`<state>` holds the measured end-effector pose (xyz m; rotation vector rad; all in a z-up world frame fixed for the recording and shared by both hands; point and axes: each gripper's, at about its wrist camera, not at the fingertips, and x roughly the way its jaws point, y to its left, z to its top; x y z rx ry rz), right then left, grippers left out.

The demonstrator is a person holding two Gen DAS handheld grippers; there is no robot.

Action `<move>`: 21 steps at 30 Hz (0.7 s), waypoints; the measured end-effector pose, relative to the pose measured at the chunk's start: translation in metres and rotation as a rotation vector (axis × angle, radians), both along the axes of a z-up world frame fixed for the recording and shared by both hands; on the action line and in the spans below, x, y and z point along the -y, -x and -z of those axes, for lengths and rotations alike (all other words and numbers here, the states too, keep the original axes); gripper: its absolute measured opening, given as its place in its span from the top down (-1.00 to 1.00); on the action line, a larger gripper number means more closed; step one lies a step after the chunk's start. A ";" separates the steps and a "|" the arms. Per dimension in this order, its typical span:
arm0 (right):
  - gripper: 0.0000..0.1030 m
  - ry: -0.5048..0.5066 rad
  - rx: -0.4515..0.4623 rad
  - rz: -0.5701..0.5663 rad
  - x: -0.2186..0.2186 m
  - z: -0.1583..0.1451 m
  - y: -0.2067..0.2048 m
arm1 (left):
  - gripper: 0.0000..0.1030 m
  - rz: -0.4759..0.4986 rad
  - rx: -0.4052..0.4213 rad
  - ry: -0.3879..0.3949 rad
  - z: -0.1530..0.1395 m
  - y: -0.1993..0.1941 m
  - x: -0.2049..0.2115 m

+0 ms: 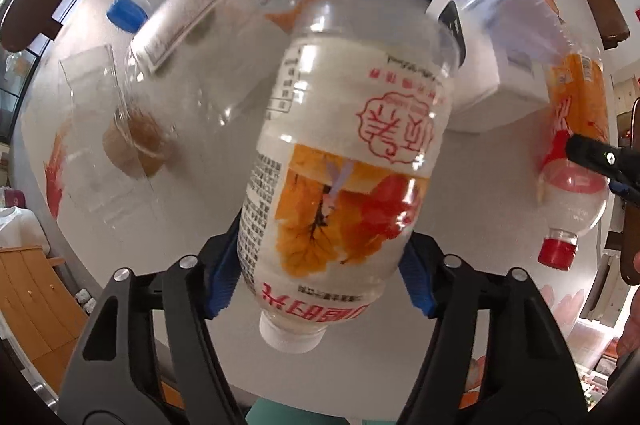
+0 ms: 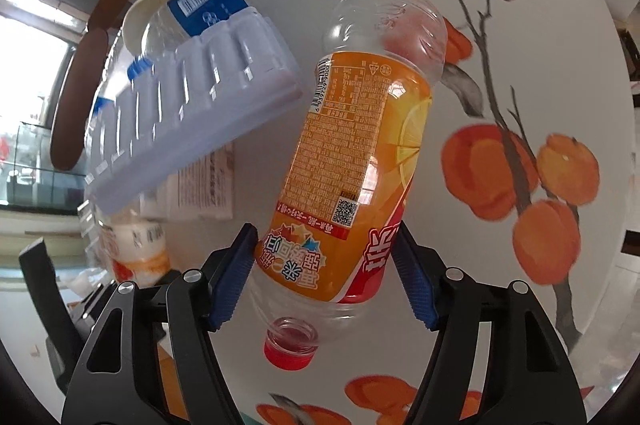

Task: Collect trash
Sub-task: 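Close the left tool on the white bottle while the right tool grasps the orange bottle, then lift both bottles and carry them over the grey trash bin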

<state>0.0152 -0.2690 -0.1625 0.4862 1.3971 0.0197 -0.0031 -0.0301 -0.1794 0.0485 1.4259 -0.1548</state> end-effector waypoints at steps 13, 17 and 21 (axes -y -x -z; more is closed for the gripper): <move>-0.31 -0.003 -0.031 0.005 0.003 0.000 0.034 | -0.24 0.033 0.007 0.026 -0.001 0.034 0.015; -0.30 -0.027 -0.030 0.015 -0.002 0.001 0.044 | -0.24 0.046 0.010 0.035 -0.004 0.046 0.016; -0.30 -0.047 -0.020 0.024 -0.001 -0.003 0.055 | -0.24 0.059 0.023 0.044 -0.011 0.053 0.015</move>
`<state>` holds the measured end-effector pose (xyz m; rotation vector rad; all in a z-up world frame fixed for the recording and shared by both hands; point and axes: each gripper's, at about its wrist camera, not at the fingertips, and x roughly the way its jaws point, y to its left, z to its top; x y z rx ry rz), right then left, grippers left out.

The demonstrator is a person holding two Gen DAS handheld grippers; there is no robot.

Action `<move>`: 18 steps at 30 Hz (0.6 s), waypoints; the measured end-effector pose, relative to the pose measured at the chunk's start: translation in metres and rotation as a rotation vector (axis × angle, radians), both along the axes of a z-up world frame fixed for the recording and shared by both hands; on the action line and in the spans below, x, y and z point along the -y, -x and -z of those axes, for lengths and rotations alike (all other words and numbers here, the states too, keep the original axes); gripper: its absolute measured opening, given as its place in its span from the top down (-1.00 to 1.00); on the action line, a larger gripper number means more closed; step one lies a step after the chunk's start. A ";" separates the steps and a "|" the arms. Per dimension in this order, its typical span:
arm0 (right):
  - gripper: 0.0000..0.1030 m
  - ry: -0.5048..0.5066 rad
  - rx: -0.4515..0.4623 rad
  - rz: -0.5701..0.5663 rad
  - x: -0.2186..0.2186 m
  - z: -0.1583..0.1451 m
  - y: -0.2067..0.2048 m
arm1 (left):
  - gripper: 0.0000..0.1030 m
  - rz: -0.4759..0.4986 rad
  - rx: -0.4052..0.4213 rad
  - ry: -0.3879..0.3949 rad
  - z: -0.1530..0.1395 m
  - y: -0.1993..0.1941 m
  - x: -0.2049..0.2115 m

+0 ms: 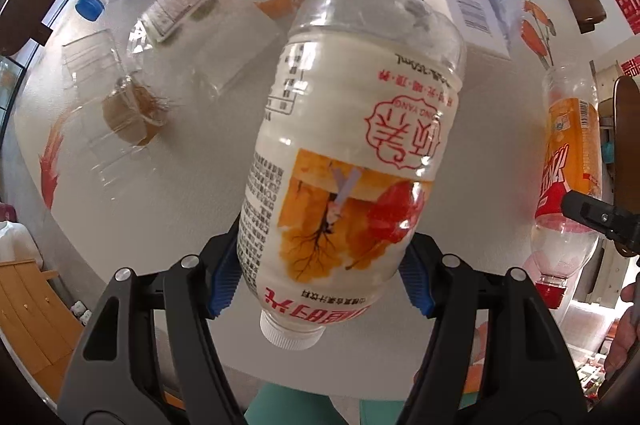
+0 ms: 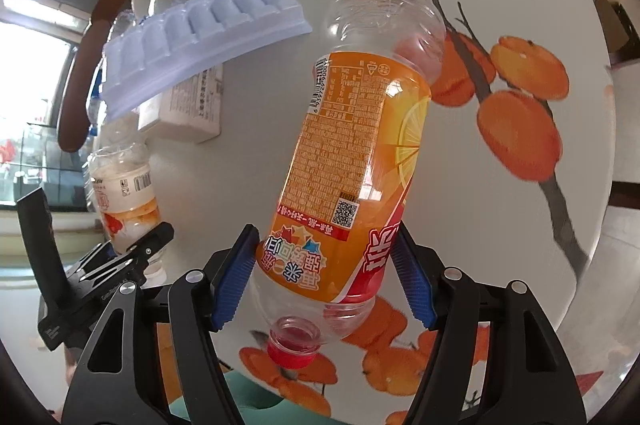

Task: Collect trash
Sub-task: 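Lift both bottles and carry them over the grey trash bin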

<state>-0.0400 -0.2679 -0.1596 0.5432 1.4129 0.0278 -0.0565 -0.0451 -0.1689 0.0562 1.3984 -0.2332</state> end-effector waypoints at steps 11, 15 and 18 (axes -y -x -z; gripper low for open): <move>-0.30 -0.009 0.127 -0.018 0.001 -0.049 0.025 | -0.24 -0.030 0.064 0.069 -0.043 0.000 -0.047; -0.30 -0.010 0.179 -0.051 -0.019 -0.072 0.017 | -0.24 -0.047 0.090 0.099 -0.063 0.007 -0.067; -0.30 -0.013 0.218 -0.092 -0.039 -0.091 0.011 | -0.24 -0.068 0.104 0.117 -0.081 0.008 -0.077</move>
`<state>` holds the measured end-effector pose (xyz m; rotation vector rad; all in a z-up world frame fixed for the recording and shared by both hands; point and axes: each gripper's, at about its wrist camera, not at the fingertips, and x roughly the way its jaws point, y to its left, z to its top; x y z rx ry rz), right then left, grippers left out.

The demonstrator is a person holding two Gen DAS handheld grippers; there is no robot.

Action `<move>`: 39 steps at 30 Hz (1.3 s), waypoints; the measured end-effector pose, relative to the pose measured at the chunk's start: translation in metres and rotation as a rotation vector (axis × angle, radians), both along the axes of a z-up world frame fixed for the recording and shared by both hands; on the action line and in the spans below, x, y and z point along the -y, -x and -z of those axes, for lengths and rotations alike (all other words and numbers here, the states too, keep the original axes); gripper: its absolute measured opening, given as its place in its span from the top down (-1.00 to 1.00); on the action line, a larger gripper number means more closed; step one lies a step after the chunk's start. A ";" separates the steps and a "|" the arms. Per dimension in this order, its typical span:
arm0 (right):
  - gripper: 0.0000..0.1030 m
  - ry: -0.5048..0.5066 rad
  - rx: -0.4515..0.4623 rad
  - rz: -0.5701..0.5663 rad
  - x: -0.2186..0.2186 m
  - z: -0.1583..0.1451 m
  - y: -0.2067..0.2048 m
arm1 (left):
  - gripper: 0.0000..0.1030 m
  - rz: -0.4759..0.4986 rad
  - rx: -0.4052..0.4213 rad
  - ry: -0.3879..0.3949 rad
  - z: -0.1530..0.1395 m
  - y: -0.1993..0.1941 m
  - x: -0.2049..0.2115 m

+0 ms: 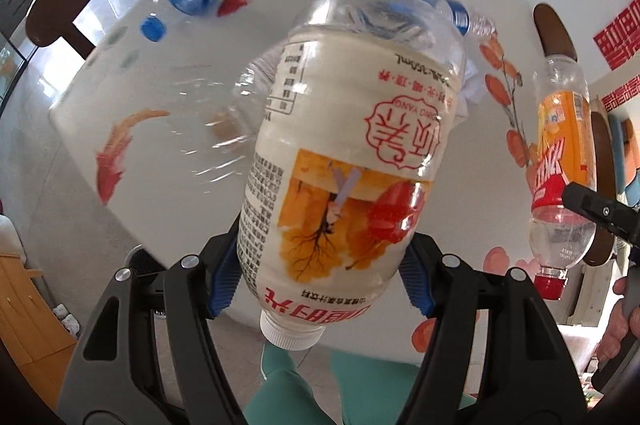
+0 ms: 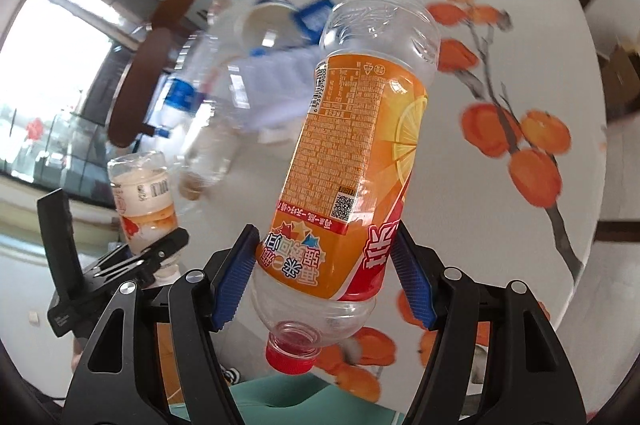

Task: Collect trash
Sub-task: 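Lift both bottles and carry them over the grey trash bin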

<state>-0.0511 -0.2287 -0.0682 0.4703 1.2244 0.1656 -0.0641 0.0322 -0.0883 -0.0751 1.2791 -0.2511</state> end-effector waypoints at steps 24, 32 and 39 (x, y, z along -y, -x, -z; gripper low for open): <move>-0.30 -0.092 0.058 -0.754 -0.330 -0.045 -0.019 | -0.24 -0.553 0.065 0.000 -0.037 0.110 -0.262; -0.30 -0.099 -0.056 -0.971 -0.449 0.004 0.001 | -0.24 -0.743 -0.027 -0.039 0.009 0.146 -0.339; -0.30 -0.040 -0.257 -1.066 -0.522 0.120 0.021 | -0.24 -0.818 -0.201 -0.036 0.114 0.167 -0.395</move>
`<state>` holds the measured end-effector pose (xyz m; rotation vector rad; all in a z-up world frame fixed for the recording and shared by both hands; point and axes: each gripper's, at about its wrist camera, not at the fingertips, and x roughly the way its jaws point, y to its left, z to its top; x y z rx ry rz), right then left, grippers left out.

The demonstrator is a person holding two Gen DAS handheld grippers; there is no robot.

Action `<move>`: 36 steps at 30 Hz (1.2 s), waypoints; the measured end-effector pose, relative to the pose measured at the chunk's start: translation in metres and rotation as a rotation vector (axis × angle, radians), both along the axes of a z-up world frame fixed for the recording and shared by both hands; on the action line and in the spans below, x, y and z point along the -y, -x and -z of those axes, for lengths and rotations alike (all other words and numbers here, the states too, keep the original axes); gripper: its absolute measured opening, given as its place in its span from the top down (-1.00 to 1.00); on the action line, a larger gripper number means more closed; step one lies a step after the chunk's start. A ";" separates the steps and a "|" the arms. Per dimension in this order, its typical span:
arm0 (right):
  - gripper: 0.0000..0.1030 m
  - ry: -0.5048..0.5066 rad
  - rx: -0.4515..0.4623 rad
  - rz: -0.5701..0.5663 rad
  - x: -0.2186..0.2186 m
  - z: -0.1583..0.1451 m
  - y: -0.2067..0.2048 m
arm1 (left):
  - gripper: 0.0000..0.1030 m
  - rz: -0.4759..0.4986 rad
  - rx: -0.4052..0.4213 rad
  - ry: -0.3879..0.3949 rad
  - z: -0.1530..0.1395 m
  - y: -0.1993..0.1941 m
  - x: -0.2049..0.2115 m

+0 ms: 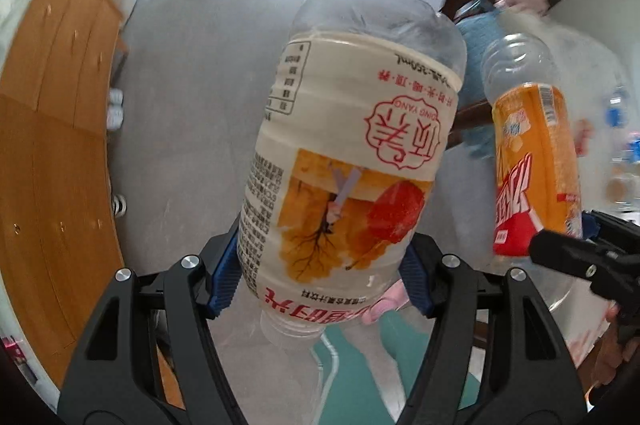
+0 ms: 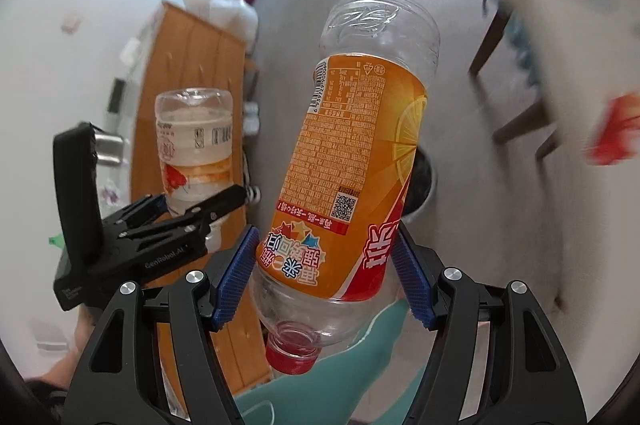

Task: Collect trash
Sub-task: 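Lift both bottles and carry them over the grey trash bin, then open both tools to drop the bottles into the bin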

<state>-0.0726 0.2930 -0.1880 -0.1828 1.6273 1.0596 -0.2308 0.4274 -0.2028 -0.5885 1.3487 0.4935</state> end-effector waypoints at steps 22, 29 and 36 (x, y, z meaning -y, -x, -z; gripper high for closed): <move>-0.31 0.389 -0.298 -0.203 -0.101 0.410 0.028 | -0.24 0.036 -0.278 0.201 0.374 -0.006 -0.054; -0.32 0.428 -0.292 -0.200 -0.114 0.454 0.030 | -0.25 0.082 -0.361 0.228 0.429 -0.014 -0.053; -0.40 0.437 -0.308 -0.141 -0.105 0.473 0.013 | -0.31 0.057 -0.406 0.233 0.447 -0.006 -0.055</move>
